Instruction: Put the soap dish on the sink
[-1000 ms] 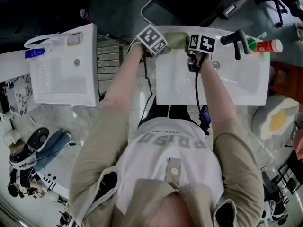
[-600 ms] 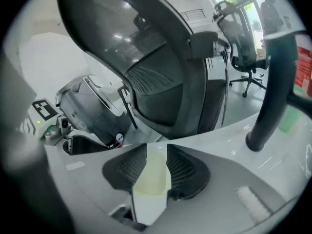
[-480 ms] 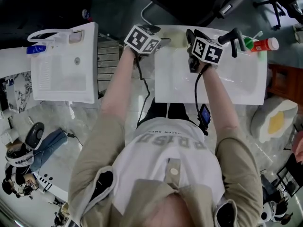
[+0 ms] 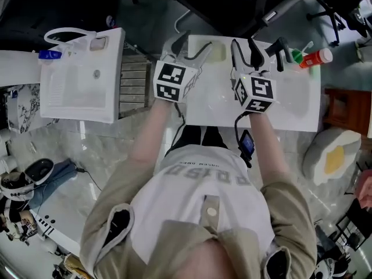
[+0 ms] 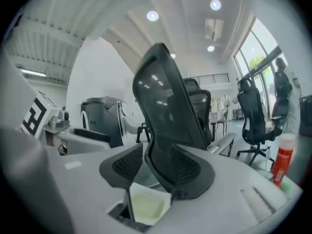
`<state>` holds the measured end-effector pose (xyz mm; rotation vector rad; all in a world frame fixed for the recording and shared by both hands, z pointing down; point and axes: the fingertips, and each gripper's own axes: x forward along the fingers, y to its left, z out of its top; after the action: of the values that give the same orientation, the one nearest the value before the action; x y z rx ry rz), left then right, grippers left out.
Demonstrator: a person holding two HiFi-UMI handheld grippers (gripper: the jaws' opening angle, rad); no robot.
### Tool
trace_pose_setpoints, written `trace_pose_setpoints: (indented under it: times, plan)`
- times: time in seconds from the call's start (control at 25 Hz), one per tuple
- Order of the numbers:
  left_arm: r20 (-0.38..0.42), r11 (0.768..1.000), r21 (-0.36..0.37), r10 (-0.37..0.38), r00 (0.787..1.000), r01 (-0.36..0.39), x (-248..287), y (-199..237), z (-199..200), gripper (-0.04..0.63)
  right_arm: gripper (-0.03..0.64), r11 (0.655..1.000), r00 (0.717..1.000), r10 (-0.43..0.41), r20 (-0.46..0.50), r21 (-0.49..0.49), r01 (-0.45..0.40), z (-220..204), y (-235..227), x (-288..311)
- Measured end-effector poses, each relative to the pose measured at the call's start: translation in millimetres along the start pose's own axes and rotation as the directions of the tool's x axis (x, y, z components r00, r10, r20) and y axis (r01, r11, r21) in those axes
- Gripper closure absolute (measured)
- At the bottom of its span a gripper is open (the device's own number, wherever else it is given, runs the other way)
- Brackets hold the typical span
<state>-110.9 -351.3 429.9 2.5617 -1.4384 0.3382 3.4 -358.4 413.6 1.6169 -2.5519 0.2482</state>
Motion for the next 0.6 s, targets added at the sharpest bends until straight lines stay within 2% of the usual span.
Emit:
trace_pose_setpoints:
  times: [0.12, 0.24, 0.36, 0.52, 0.6]
  plan:
    - [0.107, 0.999, 0.009, 0.047, 0.993, -0.048, -22.7, -14.5, 24.4, 0.301, 0.433, 0.998, 0.995, -0.003, 0.103, -0.058, 0.009, 28.1, 10.9, -24.3]
    - [0.151, 0.998, -0.004, 0.059, 0.987, -0.059, -38.6, -25.7, 34.3, 0.337, 0.440, 0.994, 0.987, -0.001, 0.160, -0.107, 0.018, 43.3, 23.2, -43.8]
    - [0.182, 0.996, 0.012, 0.085, 0.980, -0.088, -49.3, -31.4, 40.2, 0.366, 0.463, 0.991, 0.984, 0.001, 0.177, -0.132, 0.022, 46.4, 31.0, -57.2]
    - [0.248, 0.981, 0.087, 0.149, 0.957, -0.175, -64.7, -31.1, 49.8, 0.406, 0.519, 0.990, 0.982, -0.025, 0.185, -0.135, 0.051, 46.1, 32.3, -68.0]
    - [0.254, 0.978, 0.086, 0.165, 0.953, -0.192, -69.1, -29.5, 46.1, 0.427, 0.542, 0.988, 0.982, -0.040, 0.186, -0.138, 0.066, 46.0, 32.2, -72.2]
